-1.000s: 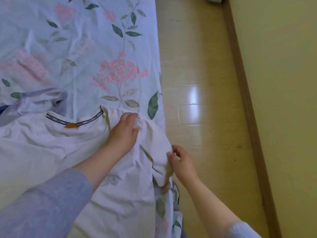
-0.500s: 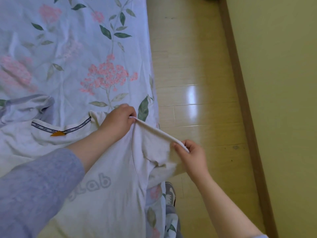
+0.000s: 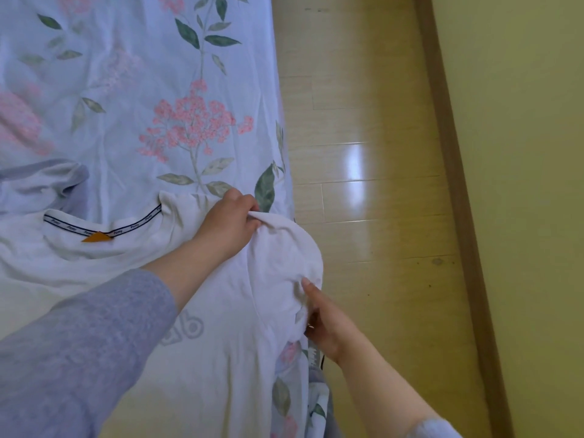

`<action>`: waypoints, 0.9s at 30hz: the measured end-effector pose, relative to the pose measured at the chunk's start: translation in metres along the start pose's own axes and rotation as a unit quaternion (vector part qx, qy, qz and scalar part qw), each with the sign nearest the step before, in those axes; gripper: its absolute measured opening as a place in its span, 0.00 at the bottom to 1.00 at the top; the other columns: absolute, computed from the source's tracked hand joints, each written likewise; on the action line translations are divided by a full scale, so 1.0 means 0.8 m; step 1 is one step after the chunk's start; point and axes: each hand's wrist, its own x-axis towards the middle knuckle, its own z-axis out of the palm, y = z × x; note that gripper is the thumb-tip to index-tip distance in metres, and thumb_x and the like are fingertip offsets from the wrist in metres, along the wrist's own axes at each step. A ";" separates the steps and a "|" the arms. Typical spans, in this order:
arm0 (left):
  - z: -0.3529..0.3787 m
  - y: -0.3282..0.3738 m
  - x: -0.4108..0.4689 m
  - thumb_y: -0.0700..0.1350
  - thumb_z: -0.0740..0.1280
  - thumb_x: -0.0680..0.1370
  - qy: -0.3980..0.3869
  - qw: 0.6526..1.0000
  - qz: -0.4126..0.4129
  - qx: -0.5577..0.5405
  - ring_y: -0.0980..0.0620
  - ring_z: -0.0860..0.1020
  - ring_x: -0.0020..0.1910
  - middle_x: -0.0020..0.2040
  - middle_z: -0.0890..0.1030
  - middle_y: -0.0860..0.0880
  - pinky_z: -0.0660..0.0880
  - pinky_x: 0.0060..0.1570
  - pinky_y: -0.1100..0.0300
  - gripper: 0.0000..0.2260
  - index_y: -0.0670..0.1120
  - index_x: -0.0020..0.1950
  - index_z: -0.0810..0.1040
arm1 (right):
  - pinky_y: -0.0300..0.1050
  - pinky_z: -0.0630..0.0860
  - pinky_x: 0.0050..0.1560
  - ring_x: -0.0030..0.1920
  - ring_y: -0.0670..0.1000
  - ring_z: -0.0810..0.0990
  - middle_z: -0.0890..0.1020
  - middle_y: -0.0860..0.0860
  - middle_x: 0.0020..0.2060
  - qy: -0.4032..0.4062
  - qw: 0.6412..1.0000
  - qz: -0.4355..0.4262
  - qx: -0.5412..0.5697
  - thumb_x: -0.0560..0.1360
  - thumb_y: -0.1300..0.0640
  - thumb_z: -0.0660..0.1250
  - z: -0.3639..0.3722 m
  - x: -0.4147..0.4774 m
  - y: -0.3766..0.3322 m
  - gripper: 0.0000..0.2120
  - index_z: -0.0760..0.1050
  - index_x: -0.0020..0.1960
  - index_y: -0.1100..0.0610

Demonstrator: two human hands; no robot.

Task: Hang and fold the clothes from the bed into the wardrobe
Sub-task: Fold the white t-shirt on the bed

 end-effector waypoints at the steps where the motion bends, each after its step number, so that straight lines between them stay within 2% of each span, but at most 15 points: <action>1: 0.000 0.000 0.001 0.41 0.65 0.78 -0.003 1.000 0.001 0.005 0.41 0.75 0.49 0.56 0.71 0.41 0.72 0.54 0.52 0.08 0.41 0.56 0.77 | 0.54 0.76 0.63 0.57 0.57 0.82 0.84 0.57 0.55 0.010 1.000 -0.008 0.013 0.75 0.50 0.71 0.007 0.000 0.008 0.21 0.77 0.62 0.61; 4: 0.001 -0.001 0.003 0.42 0.64 0.79 -0.008 1.000 -0.001 0.016 0.42 0.75 0.51 0.57 0.71 0.41 0.71 0.55 0.54 0.08 0.41 0.56 0.77 | 0.57 0.78 0.60 0.53 0.57 0.84 0.85 0.57 0.51 0.071 0.993 -0.084 0.049 0.76 0.53 0.71 0.015 -0.001 0.020 0.14 0.78 0.58 0.60; 5: 0.002 -0.001 0.003 0.42 0.64 0.79 -0.007 1.000 -0.003 0.017 0.42 0.75 0.51 0.57 0.71 0.41 0.71 0.54 0.54 0.08 0.41 0.56 0.77 | 0.57 0.79 0.58 0.52 0.57 0.84 0.86 0.56 0.50 0.101 0.986 -0.131 0.026 0.76 0.53 0.70 0.014 -0.003 0.019 0.12 0.79 0.55 0.59; 7: 0.003 -0.001 0.003 0.41 0.64 0.79 -0.003 1.000 -0.006 0.013 0.42 0.74 0.52 0.57 0.71 0.41 0.70 0.54 0.55 0.08 0.40 0.55 0.77 | 0.52 0.81 0.52 0.49 0.53 0.84 0.86 0.50 0.45 0.153 0.952 -0.253 -0.084 0.76 0.52 0.70 0.006 -0.009 0.007 0.07 0.81 0.51 0.54; 9: 0.004 -0.001 0.002 0.40 0.64 0.79 0.004 1.000 -0.005 0.005 0.42 0.74 0.51 0.56 0.71 0.41 0.70 0.54 0.55 0.07 0.40 0.54 0.77 | 0.42 0.79 0.42 0.42 0.46 0.83 0.85 0.45 0.39 0.176 0.909 -0.332 -0.180 0.75 0.48 0.71 -0.009 -0.016 -0.013 0.07 0.81 0.46 0.51; 10: 0.006 -0.002 0.001 0.40 0.64 0.79 0.009 1.000 -0.004 -0.001 0.42 0.75 0.50 0.56 0.71 0.41 0.71 0.54 0.55 0.07 0.40 0.54 0.77 | 0.39 0.76 0.37 0.38 0.43 0.81 0.84 0.44 0.36 0.182 0.895 -0.341 -0.221 0.74 0.46 0.72 -0.019 -0.017 -0.023 0.09 0.80 0.43 0.51; 12: 0.007 -0.003 -0.001 0.40 0.65 0.78 0.017 1.000 -0.003 -0.012 0.42 0.75 0.50 0.56 0.70 0.41 0.72 0.55 0.54 0.07 0.40 0.54 0.76 | 0.38 0.70 0.30 0.31 0.44 0.77 0.81 0.45 0.31 0.190 0.881 -0.309 -0.303 0.72 0.43 0.73 -0.037 -0.018 -0.034 0.15 0.78 0.39 0.55; 14: 0.011 -0.004 -0.005 0.41 0.67 0.78 0.020 1.000 -0.005 -0.019 0.42 0.75 0.53 0.58 0.69 0.41 0.71 0.59 0.51 0.10 0.40 0.58 0.74 | 0.38 0.67 0.29 0.29 0.46 0.74 0.79 0.47 0.29 0.176 0.900 -0.235 -0.323 0.71 0.42 0.73 -0.052 -0.018 -0.030 0.21 0.75 0.37 0.60; 16: 0.017 -0.005 -0.009 0.43 0.68 0.77 0.018 1.000 -0.007 -0.019 0.42 0.73 0.58 0.62 0.67 0.42 0.69 0.63 0.50 0.17 0.41 0.64 0.72 | 0.40 0.67 0.31 0.30 0.48 0.73 0.77 0.50 0.30 0.143 0.934 -0.171 -0.280 0.71 0.43 0.74 -0.062 -0.020 -0.015 0.20 0.73 0.36 0.59; 18: 0.022 -0.002 -0.017 0.42 0.69 0.76 0.046 0.998 0.007 -0.034 0.43 0.72 0.60 0.65 0.65 0.42 0.68 0.65 0.51 0.22 0.41 0.69 0.69 | 0.44 0.75 0.37 0.36 0.51 0.81 0.83 0.51 0.37 0.098 0.970 -0.119 -0.189 0.71 0.47 0.75 -0.065 -0.023 -0.001 0.15 0.77 0.42 0.59; 20: 0.024 0.005 -0.029 0.38 0.69 0.75 0.140 0.985 0.037 -0.092 0.47 0.74 0.55 0.64 0.66 0.44 0.71 0.61 0.54 0.23 0.42 0.69 0.69 | 0.46 0.80 0.43 0.44 0.53 0.85 0.87 0.52 0.45 0.061 0.989 -0.108 -0.082 0.75 0.53 0.72 -0.064 -0.022 0.008 0.10 0.79 0.52 0.58; 22: 0.029 0.010 -0.042 0.36 0.68 0.74 0.207 0.969 0.068 -0.120 0.55 0.73 0.45 0.57 0.69 0.48 0.74 0.52 0.57 0.18 0.42 0.63 0.73 | 0.46 0.79 0.41 0.43 0.54 0.84 0.86 0.54 0.45 0.094 0.985 -0.143 -0.025 0.78 0.58 0.67 -0.061 -0.016 0.009 0.06 0.77 0.53 0.59; 24: 0.043 0.010 -0.058 0.38 0.69 0.74 0.156 0.981 0.067 -0.095 0.55 0.72 0.45 0.53 0.72 0.47 0.73 0.53 0.53 0.14 0.42 0.59 0.75 | 0.42 0.74 0.36 0.38 0.53 0.78 0.83 0.54 0.39 0.175 0.957 -0.203 -0.107 0.80 0.59 0.64 -0.058 -0.013 0.007 0.04 0.76 0.51 0.59; 26: 0.065 0.004 -0.074 0.44 0.70 0.75 0.062 0.997 0.033 -0.024 0.46 0.72 0.58 0.61 0.70 0.43 0.68 0.64 0.51 0.22 0.41 0.68 0.71 | 0.36 0.69 0.30 0.33 0.49 0.74 0.80 0.52 0.36 0.215 0.918 -0.249 -0.221 0.80 0.57 0.63 -0.059 -0.011 0.008 0.05 0.75 0.52 0.58; 27: 0.075 0.001 -0.082 0.48 0.69 0.76 0.029 0.999 0.024 0.015 0.44 0.68 0.64 0.67 0.66 0.42 0.63 0.68 0.54 0.28 0.41 0.73 0.66 | 0.35 0.68 0.28 0.32 0.48 0.74 0.80 0.51 0.35 0.225 0.906 -0.258 -0.248 0.80 0.57 0.63 -0.059 -0.012 0.008 0.05 0.75 0.53 0.57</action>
